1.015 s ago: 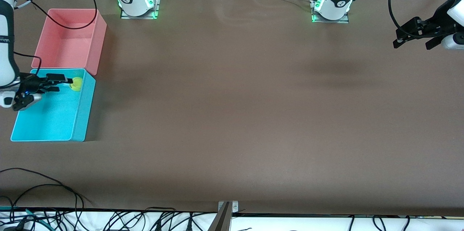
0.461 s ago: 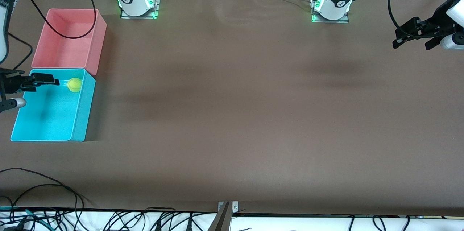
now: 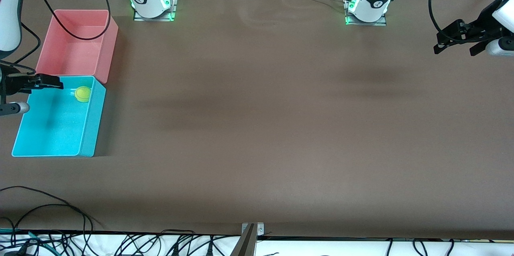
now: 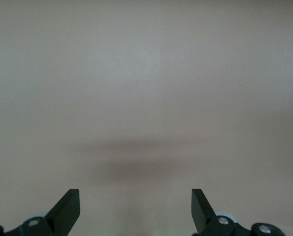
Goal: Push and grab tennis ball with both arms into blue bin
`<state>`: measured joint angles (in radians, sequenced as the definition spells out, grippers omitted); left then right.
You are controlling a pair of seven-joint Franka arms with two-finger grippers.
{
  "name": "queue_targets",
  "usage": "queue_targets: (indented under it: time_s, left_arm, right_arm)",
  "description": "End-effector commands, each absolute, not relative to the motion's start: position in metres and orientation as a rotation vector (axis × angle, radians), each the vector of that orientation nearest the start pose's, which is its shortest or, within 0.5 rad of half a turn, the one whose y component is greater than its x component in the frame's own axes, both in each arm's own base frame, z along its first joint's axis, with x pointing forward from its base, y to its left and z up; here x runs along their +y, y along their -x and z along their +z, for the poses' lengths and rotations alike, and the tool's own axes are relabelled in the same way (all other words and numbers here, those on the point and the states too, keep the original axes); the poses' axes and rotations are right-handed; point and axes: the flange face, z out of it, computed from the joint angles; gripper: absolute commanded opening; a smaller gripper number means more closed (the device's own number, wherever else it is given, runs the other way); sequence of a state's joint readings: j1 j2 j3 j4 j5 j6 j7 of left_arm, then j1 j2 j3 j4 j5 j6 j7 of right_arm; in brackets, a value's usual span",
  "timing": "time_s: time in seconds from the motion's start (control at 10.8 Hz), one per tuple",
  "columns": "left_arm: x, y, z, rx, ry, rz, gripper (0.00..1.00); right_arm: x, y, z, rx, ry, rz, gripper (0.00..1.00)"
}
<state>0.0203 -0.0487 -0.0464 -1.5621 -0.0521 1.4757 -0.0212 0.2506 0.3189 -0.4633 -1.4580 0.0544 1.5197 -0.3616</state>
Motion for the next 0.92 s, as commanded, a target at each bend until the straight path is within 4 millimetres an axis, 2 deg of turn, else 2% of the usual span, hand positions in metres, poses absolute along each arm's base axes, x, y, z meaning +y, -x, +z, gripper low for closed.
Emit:
queue_targets:
  time_s: [0.0,0.18,0.28,0.46,0.65,0.74,0.83]
  left_arm:
    - [-0.023,-0.535,0.652,0.051,3.203,0.048,1.00]
    - [-0.023,-0.535,0.652,0.053,3.203,0.048,1.00]
    - [-0.024,-0.534,0.653,0.056,3.203,0.046,1.00]
    - [-0.021,-0.535,0.652,0.049,3.206,0.048,1.00]
    - [-0.016,-0.544,0.641,0.033,3.209,0.077,1.00]
    - [-0.014,-0.547,0.651,0.025,3.206,0.016,1.00]
    - [-0.009,-0.549,0.650,0.010,3.206,0.017,1.00]
  right_arm:
    - [-0.098,-0.603,0.536,-0.139,3.127,0.294,1.00]
    - [-0.101,-0.602,0.539,-0.124,3.121,0.283,1.00]
    - [-0.107,-0.601,0.546,-0.090,3.126,0.262,1.00]
    - [-0.107,-0.605,0.564,0.043,3.146,0.196,1.00]
    - [-0.107,-0.604,0.567,0.048,3.151,0.182,1.00]
    - [-0.106,-0.600,0.572,0.096,3.147,0.153,1.00]
    - [-0.106,-0.594,0.568,0.129,3.128,0.106,1.00]
